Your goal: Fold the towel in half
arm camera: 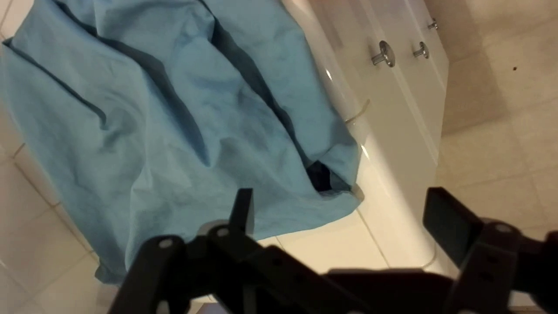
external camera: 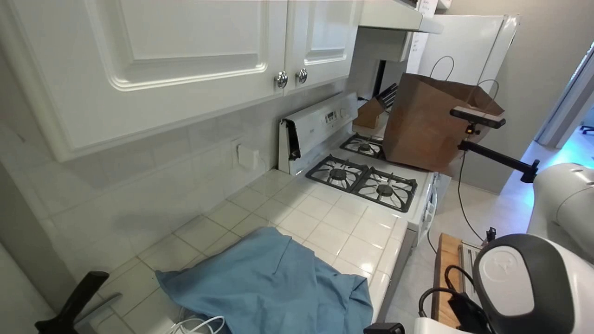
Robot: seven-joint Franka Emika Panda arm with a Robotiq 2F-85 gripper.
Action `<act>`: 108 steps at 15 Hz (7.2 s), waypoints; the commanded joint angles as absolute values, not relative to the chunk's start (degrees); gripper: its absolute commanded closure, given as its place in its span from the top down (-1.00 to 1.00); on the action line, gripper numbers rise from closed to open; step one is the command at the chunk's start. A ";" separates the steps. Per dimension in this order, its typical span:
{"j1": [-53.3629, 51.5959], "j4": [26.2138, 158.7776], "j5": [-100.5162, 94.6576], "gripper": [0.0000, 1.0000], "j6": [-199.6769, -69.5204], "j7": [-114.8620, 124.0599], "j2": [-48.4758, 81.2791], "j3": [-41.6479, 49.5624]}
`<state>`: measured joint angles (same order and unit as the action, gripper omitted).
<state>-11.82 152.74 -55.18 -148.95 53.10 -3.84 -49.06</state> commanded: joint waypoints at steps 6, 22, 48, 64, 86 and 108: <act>-11.89 150.70 -57.43 1.00 -145.74 55.89 -0.02 -50.29; -17.67 148.17 -88.56 1.00 -144.03 71.30 13.12 -41.27; -22.87 142.33 -102.67 -1.00 -138.88 74.81 18.79 -34.08; -21.69 142.67 -70.81 0.93 -152.33 45.12 14.02 -30.80; -21.29 143.21 -84.51 -0.14 -159.27 47.27 19.08 -25.19; -13.02 144.08 -87.32 -1.00 -166.50 40.78 11.58 -22.89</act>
